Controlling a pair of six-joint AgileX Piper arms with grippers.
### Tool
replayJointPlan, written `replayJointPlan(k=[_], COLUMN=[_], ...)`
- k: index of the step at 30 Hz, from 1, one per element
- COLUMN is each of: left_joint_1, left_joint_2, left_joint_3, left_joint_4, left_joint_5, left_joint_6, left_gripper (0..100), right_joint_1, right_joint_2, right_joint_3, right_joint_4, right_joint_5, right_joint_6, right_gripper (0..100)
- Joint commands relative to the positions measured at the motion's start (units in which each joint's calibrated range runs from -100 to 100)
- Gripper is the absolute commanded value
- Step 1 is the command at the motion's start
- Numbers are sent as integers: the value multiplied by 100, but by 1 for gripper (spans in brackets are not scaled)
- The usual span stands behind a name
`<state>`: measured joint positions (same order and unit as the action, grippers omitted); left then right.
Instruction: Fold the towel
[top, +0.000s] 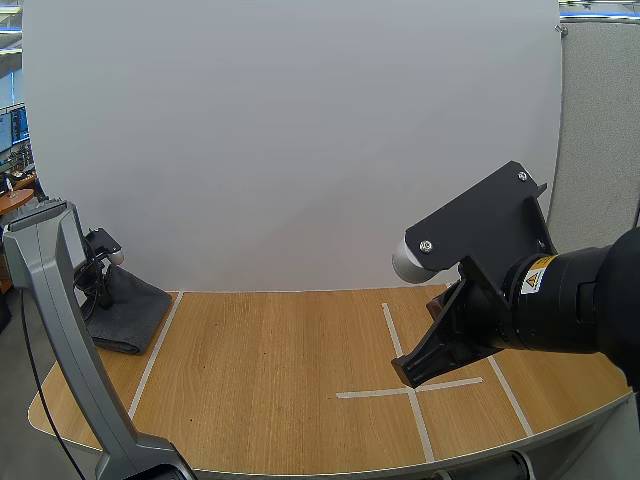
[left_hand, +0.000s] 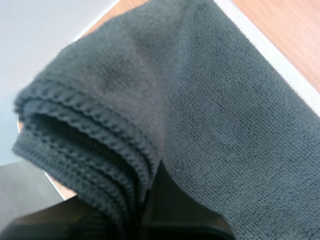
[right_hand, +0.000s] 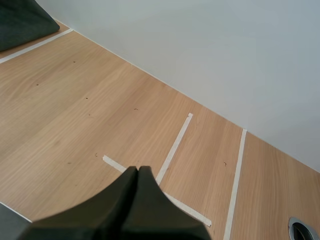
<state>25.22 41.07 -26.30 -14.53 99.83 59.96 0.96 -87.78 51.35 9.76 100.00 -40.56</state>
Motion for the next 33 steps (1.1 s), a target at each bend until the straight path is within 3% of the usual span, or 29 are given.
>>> replayJointPlan(k=[1, 3, 6, 10, 12, 13, 20, 33], left_joint_1=[-8, -1, 16, 25, 25, 25, 45, 316], left_joint_2=[-34, -34, -34, -34, -59, -90, -568, -2847], left_joint_3=[-49, -49, -49, -49, -49, -49, -432, -810], left_joint_4=[59, 59, 59, 59, 72, 72, -7, -1340], left_joint_5=[17, 17, 17, 17, 17, 17, 17, 17], left_joint_6=[-129, -174, -209, -320, -344, -351, -687, -1102], left_gripper=[0, 1, 16, 62, 92, 100, 100, 100], right_joint_1=[10, 10, 10, 10, 10, 10, 10, 10], right_joint_2=[-59, -59, -59, -59, -59, -59, -59, -59], right_joint_3=[14, 14, 14, 14, 14, 14, 2, -106], right_joint_4=[-57, -57, -57, -57, -57, -57, -57, -57], right_joint_5=[0, 0, 0, 0, 0, 0, 0, 0], right_joint_6=[5, 5, 5, 5, 5, 5, 5, 5], right_gripper=[0, 0, 0, 0, 0, 0, 0, 0])
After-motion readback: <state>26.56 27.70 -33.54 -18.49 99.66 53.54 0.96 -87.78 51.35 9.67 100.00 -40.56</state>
